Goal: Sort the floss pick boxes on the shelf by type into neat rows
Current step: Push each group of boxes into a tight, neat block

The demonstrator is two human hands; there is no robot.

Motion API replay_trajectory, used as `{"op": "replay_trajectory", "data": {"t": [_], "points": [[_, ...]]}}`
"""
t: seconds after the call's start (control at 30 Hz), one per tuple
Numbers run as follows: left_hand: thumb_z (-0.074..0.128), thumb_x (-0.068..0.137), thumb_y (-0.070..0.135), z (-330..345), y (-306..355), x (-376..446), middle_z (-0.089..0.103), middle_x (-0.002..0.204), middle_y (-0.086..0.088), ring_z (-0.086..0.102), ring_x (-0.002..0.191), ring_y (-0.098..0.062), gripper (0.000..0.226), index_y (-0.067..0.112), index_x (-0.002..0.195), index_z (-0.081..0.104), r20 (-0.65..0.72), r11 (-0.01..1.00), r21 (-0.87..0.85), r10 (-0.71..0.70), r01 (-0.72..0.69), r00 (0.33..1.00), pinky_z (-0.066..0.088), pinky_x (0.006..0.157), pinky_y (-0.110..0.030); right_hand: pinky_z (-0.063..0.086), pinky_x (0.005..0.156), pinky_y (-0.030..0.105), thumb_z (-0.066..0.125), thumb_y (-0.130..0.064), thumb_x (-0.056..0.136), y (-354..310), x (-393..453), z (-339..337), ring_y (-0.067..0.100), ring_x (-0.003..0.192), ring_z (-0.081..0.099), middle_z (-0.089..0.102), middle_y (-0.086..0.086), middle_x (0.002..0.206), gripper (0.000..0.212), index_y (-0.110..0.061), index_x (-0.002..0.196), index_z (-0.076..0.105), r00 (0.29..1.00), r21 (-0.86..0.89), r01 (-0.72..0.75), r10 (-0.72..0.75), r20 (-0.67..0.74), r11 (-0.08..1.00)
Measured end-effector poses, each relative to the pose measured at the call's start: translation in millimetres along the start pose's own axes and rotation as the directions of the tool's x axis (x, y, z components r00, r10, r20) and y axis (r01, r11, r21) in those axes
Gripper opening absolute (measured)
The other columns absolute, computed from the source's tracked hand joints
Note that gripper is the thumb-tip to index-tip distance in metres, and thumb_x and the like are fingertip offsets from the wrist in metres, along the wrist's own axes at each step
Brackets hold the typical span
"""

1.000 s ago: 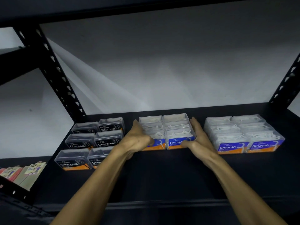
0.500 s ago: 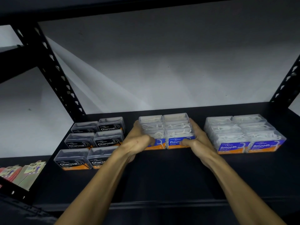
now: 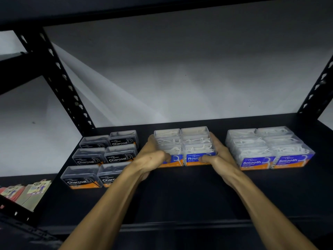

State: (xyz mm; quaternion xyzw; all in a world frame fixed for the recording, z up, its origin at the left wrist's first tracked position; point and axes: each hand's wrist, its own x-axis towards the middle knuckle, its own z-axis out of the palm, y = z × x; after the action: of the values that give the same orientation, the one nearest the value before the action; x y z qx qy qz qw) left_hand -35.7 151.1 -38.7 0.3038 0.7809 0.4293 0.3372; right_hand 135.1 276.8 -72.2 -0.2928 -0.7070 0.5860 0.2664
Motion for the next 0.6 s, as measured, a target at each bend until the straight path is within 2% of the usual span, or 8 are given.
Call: {"op": "replay_trajectory", "data": {"t": [0.23, 0.37, 0.53, 0.6], "points": [[0.072, 0.055, 0.006, 0, -3, -1, 0.062, 0.116, 0.003, 0.06, 0.108, -0.015, 0.079, 0.02, 0.128, 0.042, 0.013, 1.0, 0.016, 0.003, -0.003, 1.0, 0.052, 0.096, -0.04, 0.049, 0.083, 0.02, 0.064, 0.009, 0.073, 1, -3, 0, 0.001, 0.098, 0.064, 0.068, -0.015, 0.107, 0.07, -0.051, 0.106, 0.05, 1.0, -0.002, -0.005, 0.005, 0.001, 1.0], [0.072, 0.052, 0.009, 0, -4, 0, 0.063, 0.116, 0.003, 0.061, 0.107, -0.015, 0.081, 0.021, 0.127, 0.043, 0.018, 1.0, 0.021, 0.002, -0.002, 1.0, 0.052, 0.096, -0.04, 0.047, 0.083, 0.019, 0.064, 0.009, 0.073, 3, -6, 0, 0.001, 0.1, 0.064, 0.068, -0.015, 0.109, 0.072, -0.05, 0.111, 0.048, 1.0, 0.005, -0.009, 0.009, 0.001, 1.0], [0.071, 0.052, 0.006, 0, -8, -1, 0.065, 0.115, 0.004, 0.062, 0.108, -0.015, 0.081, 0.021, 0.128, 0.045, 0.027, 1.0, 0.009, 0.023, -0.023, 0.999, 0.052, 0.096, -0.04, 0.048, 0.077, 0.013, 0.063, 0.011, 0.073, 2, -11, 2, -0.001, 0.099, 0.064, 0.068, -0.017, 0.107, 0.073, -0.051, 0.11, 0.05, 1.0, 0.02, -0.001, 0.001, -0.001, 1.0], [0.071, 0.053, 0.006, 0, -8, -2, 0.064, 0.115, 0.004, 0.062, 0.108, -0.015, 0.082, 0.021, 0.128, 0.044, 0.027, 1.0, 0.006, 0.023, -0.024, 0.999, 0.052, 0.096, -0.039, 0.047, 0.08, 0.016, 0.063, 0.011, 0.073, 2, -11, 2, 0.0, 0.101, 0.064, 0.068, -0.017, 0.109, 0.072, -0.05, 0.11, 0.05, 1.0, 0.02, -0.004, 0.004, -0.003, 1.0]]}}
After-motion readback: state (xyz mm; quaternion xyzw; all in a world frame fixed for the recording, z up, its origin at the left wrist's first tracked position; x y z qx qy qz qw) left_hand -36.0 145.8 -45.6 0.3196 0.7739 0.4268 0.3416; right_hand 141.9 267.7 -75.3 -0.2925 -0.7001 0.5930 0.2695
